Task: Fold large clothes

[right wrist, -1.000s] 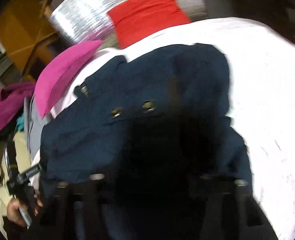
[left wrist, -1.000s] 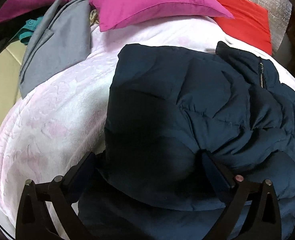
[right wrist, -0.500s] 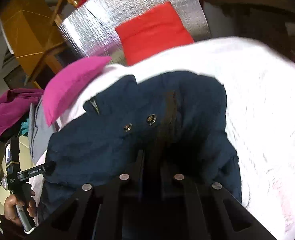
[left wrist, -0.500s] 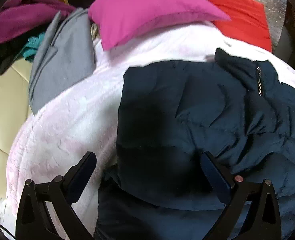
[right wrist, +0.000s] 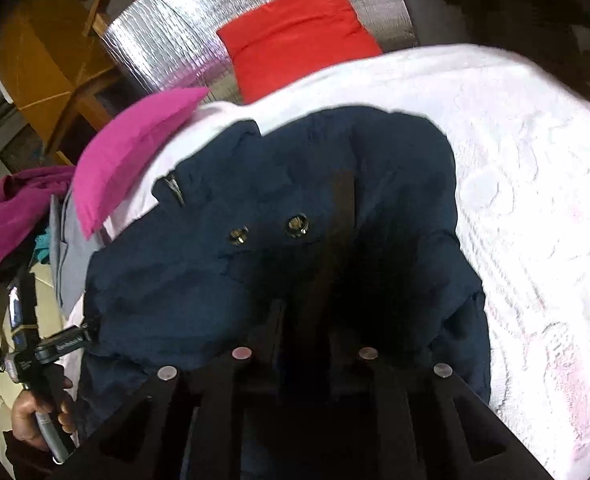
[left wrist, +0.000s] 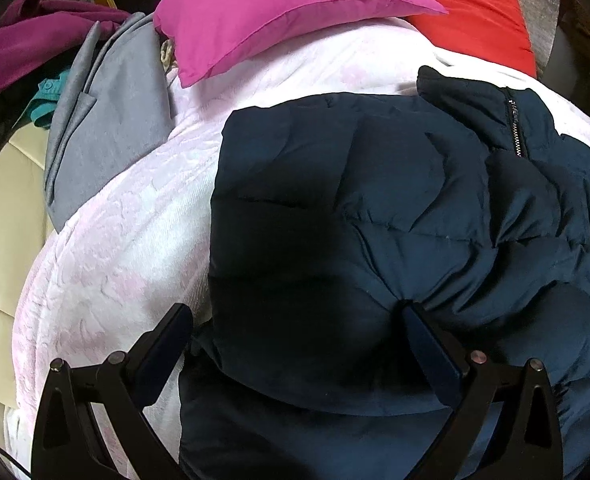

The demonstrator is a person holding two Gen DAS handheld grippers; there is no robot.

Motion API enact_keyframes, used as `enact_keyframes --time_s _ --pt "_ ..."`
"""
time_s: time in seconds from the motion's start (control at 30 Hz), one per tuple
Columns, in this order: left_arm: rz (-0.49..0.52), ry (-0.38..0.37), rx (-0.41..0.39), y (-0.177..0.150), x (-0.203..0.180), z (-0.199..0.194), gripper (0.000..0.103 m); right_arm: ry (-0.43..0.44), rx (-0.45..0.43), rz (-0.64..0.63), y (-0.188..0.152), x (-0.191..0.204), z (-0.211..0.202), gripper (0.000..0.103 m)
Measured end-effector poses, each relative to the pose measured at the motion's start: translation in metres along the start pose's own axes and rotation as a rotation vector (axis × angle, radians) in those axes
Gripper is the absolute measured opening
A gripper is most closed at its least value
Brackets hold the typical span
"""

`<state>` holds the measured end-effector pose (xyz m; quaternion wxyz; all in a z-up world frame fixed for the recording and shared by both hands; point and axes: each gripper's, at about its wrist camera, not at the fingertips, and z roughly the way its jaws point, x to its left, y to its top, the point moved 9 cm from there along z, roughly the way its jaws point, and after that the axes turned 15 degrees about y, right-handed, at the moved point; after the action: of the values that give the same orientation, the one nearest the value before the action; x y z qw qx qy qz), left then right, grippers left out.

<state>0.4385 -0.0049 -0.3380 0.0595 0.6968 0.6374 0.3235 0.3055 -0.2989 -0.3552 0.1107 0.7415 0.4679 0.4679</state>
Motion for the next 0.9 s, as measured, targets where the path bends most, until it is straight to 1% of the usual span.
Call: enact_keyframes --time_s 0.1,0.17,0.23,0.33,0.43,0.53,0.7,0.73,0.8,0.83,0.87,0.9 --pt "0.009 0.006 -0.013 -0.001 0.001 -0.006 0.103 0.010 -0.011 0.007 -0.001 -0.003 -0.001 0.022" --pt "0.015 0.010 -0.025 0.000 0.000 -0.008 0.103 0.006 -0.023 0.004 -0.001 -0.003 -0.003 0.019" --pt "0.017 0.009 -0.035 0.002 0.000 -0.009 0.103 0.005 -0.053 -0.022 0.001 0.001 -0.008 0.019" --pt "0.009 -0.004 -0.044 0.005 0.000 -0.012 0.103 0.008 -0.118 -0.097 0.010 0.017 -0.017 0.018" --pt "-0.004 -0.011 -0.055 0.008 0.002 -0.015 0.103 0.017 -0.151 -0.118 0.017 0.022 -0.022 0.018" --pt "-0.011 -0.014 -0.071 0.011 0.003 -0.018 0.103 0.023 -0.151 -0.105 0.018 0.019 -0.020 0.018" --pt "-0.006 -0.009 -0.093 0.014 0.001 -0.021 0.103 0.030 -0.107 -0.094 0.012 0.016 -0.009 0.018" --pt "-0.002 -0.006 -0.092 0.013 0.001 -0.020 0.103 0.037 -0.099 -0.089 0.011 0.016 -0.007 0.021" --pt "0.004 -0.003 -0.090 0.012 0.000 -0.019 0.103 0.051 -0.077 -0.065 0.012 0.013 -0.003 0.022" --pt "0.006 -0.001 -0.090 0.012 -0.001 -0.019 0.103 0.059 -0.072 -0.050 0.011 0.011 0.000 0.029" --pt "0.007 0.000 -0.090 0.013 -0.001 -0.019 0.103 0.073 -0.069 -0.036 0.011 0.010 0.002 0.033" --pt "0.007 0.000 -0.089 0.013 -0.002 -0.018 0.103 0.080 -0.068 -0.026 0.011 0.008 0.003 0.033"
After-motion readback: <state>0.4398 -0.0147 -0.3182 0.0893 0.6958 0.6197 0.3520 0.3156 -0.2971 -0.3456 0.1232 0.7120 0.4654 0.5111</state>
